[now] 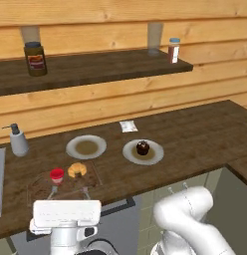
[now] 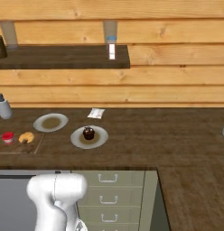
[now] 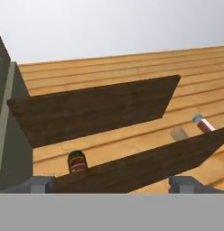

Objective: From the different types of pastries on the counter, select a croissant and place it on the cutting board. Then retrieve a jar of jam from the cabinet and place it alongside the croissant on the cutting board.

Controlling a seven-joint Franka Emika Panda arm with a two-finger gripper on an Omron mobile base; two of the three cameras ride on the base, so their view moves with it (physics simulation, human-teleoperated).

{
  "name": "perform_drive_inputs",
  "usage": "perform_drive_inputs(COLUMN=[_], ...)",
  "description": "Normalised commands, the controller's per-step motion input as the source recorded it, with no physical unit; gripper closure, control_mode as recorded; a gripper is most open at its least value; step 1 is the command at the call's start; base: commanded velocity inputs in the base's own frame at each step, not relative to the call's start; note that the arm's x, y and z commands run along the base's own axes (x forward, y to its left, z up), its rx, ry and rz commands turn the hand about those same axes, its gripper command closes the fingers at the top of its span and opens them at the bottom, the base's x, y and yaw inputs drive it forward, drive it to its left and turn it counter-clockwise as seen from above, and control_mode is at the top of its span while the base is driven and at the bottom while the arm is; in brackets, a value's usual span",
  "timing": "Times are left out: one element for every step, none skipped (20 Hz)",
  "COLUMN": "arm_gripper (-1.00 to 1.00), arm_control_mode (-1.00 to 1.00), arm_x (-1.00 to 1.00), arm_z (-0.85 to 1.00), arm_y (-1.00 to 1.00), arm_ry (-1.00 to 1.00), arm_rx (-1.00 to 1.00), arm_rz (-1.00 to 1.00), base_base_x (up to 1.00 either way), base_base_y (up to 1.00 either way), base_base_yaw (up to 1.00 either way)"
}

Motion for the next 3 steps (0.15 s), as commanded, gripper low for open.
perform_drive_inputs(arm_gripper=[-1.0, -1.0, -1.0], arm_control_mode=[-1.0, -1.0, -1.0], arm_x=[-1.0, -1.0, -1.0], arm_z=[0.97, 0.96, 0.92], arm_y=[-0.31, -0.29, -0.29], arm_ry=[-0.48, -0.51, -0.5], arm_rx=[0.11, 0.12, 0.12], arm_rz=[-0.07, -0.08, -0.09], base_base_x=[0.0, 0.0, 0.0], base_base_y=[0.0, 0.0, 0.0], base_base_yaw=[0.0, 0.0, 0.0])
